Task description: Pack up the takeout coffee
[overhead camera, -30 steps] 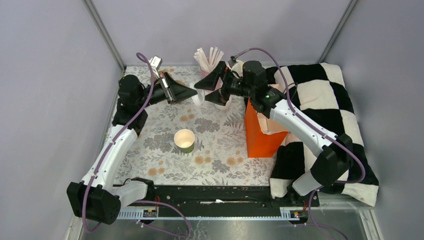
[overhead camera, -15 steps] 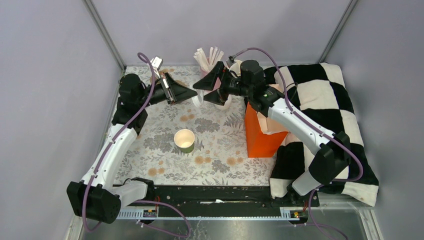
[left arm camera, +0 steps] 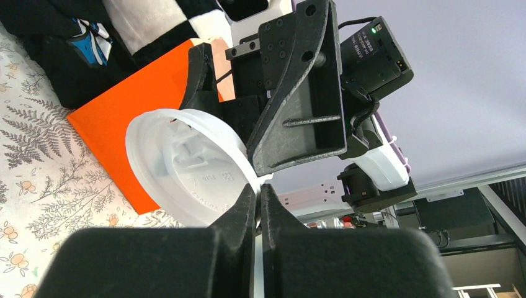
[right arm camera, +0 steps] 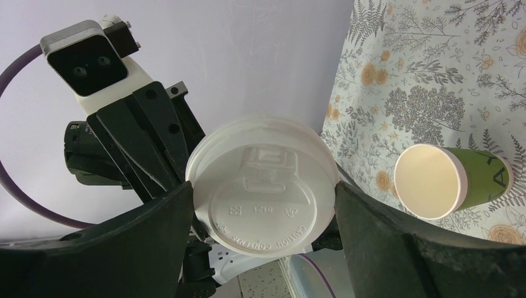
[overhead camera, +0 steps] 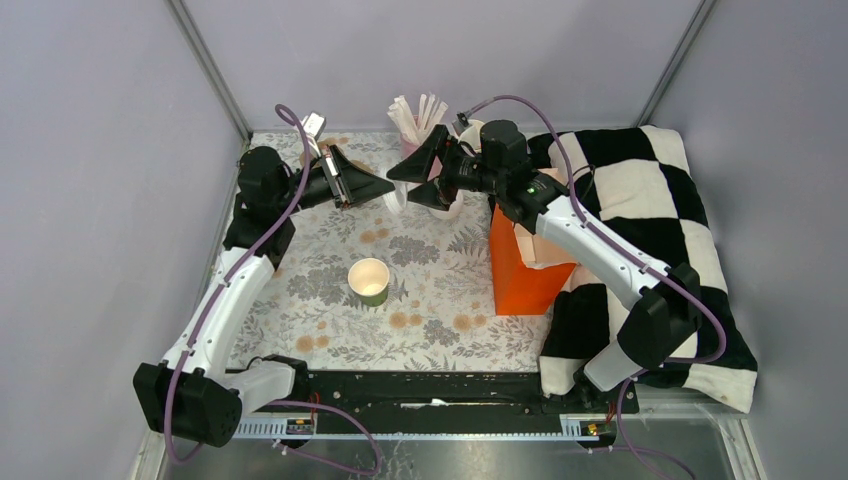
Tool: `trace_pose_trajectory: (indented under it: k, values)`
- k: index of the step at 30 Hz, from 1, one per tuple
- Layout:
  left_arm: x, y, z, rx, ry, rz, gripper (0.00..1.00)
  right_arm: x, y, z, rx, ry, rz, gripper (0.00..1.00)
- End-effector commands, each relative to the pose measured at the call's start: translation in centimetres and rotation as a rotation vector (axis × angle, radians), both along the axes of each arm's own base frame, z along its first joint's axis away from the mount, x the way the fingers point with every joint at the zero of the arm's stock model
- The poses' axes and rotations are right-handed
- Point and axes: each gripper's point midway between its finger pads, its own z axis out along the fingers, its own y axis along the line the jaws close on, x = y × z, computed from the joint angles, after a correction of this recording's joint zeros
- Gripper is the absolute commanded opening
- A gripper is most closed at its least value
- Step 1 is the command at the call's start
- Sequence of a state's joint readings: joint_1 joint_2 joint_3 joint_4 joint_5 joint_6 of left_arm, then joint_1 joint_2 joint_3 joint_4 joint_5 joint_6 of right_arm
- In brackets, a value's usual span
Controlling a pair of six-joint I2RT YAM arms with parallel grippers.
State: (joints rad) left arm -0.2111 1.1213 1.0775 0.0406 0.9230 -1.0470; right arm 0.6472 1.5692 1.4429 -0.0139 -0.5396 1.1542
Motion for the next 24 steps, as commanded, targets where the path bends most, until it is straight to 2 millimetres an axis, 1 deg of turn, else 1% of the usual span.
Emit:
trace_pose_trajectory:
  k: [1,2,5,6,10,13,15,16,17,18,19,21,23,24]
  values:
    - [-0.2,-0.1,1.8,-0.004,-0.074,-0.001,0.03,-0.2,0.4,2.7,0.037,-0.078,0.015,0.87]
    - [-0.2,-0.1,1.8,-0.004,-0.075,0.0,0.08,-0.3,0.4,2.7,0.037,-0.078,0.013,0.86]
    - [-0.3,0.1,1.8,0.003,-0.075,0.01,0.35,-0.1,0.3,2.7,0.035,-0.085,0.005,0.86]
    - [-0.4,0.1,1.8,0.009,-0.077,0.011,0.4,-0.2,0.2,2.2,0.018,-0.067,0.003,0.86]
    - [-1.1,0.8,1.0,0.083,-0.078,0.044,0.65,0.0,0.0,1.2,-0.015,-0.057,-0.009,0.86]
    - [-1.6,2.2,-0.4,0.188,-0.064,0.131,0.76,0.3,-0.4,0.3,-0.047,-0.055,-0.018,0.86]
    - [-1.6,4.0,-1.4,0.281,-0.042,0.255,0.92,0.5,-0.9,-0.8,-0.099,-0.062,-0.034,0.86]
    - [-1.7,5.6,-2.4,0.333,0.005,0.354,0.93,0.6,-1.4,-1.7,-0.145,-0.062,-0.042,0.86]
    - [-1.7,7.1,-3.8,0.388,0.074,0.44,0.94,0.6,-1.9,-2.5,-0.189,-0.068,-0.052,0.86]
    - [-1.9,8.5,-5.5,0.445,0.154,0.515,0.93,0.8,-2.4,-3.2,-0.233,-0.085,-0.06,0.87]
    - [-2.6,9.6,-7.7,0.506,0.243,0.554,0.92,0.9,-2.9,-4.0,-0.285,-0.11,-0.062,0.87]
    - [-3.1,10.8,-10.8,0.582,0.349,0.59,0.86,1.1,-3.9,-4.9,-0.364,-0.14,-0.076,0.87]
    - [-3.2,11.7,-13.3,0.65,0.437,0.618,0.85,1.0,-4.7,-5.5,-0.418,-0.167,-0.076,0.87]
    - [-3.1,11.7,-14.2,0.679,0.461,0.608,0.84,0.8,-5.0,-5.7,-0.441,-0.177,-0.072,0.87]
